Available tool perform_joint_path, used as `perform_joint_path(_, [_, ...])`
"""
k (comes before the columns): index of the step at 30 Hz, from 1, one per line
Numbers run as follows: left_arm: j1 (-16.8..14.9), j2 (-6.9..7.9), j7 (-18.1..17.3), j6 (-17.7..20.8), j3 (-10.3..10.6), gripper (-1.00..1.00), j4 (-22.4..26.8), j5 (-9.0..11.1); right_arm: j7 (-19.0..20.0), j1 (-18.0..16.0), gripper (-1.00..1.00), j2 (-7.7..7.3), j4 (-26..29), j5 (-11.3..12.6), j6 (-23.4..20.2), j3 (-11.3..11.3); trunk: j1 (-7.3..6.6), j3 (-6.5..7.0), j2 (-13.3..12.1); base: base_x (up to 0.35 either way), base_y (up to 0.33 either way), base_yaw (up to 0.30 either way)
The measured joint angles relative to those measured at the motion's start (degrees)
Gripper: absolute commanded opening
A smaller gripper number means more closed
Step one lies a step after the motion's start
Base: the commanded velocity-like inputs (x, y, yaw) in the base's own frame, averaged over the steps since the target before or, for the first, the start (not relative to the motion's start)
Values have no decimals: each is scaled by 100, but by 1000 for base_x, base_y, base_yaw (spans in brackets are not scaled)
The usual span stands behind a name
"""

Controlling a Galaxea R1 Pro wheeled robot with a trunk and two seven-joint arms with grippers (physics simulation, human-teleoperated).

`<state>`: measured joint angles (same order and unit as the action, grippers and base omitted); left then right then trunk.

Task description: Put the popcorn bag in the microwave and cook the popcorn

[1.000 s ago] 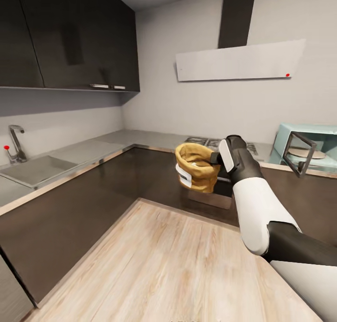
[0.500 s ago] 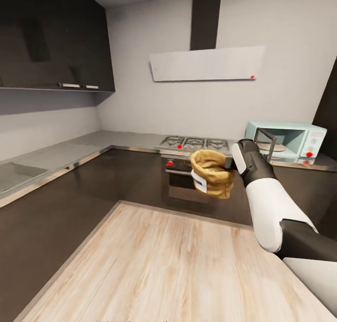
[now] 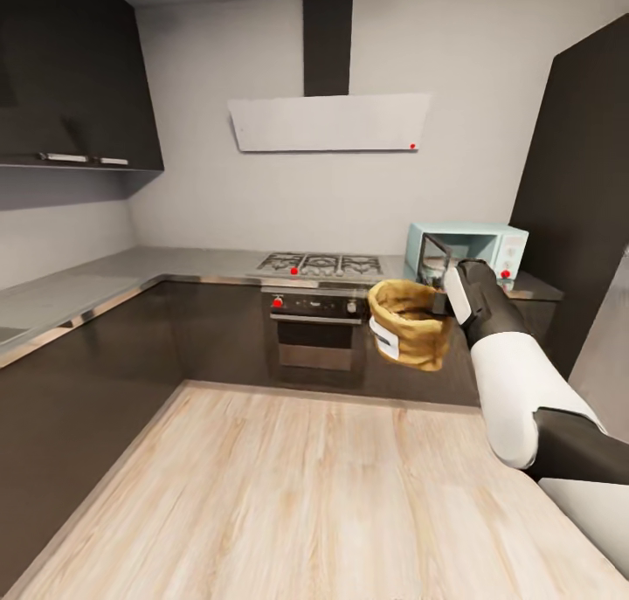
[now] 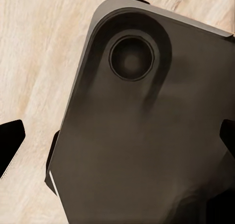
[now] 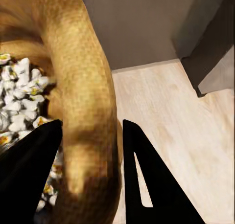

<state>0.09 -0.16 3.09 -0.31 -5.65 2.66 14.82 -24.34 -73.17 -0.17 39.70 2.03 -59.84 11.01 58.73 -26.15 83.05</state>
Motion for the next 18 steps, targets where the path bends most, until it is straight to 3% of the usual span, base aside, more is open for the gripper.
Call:
perform_joint_path(2, [-1,0,0,0,0,100,-2,0,7,0,-100,-150,-1,36,0,1,0,0,0,0,0,-300])
perform_joint_path(6, [-1,0,0,0,1,100,-3,0,8,1,-100,-243,-71,56,-1,2,0,0,0,0,0,-300])
perform_joint_path(12, [-1,-15,-4,-7,3,100,-1,-8,9,0,-100,-265,-322,58,-1,1,0,0,0,17,-8,-300])
perform_joint_path(18, [-1,-9,-5,5,30,100,-5,-12,6,-1,-100,-265,-318,57,-1,3,-2,1,1,226,-152,-300])
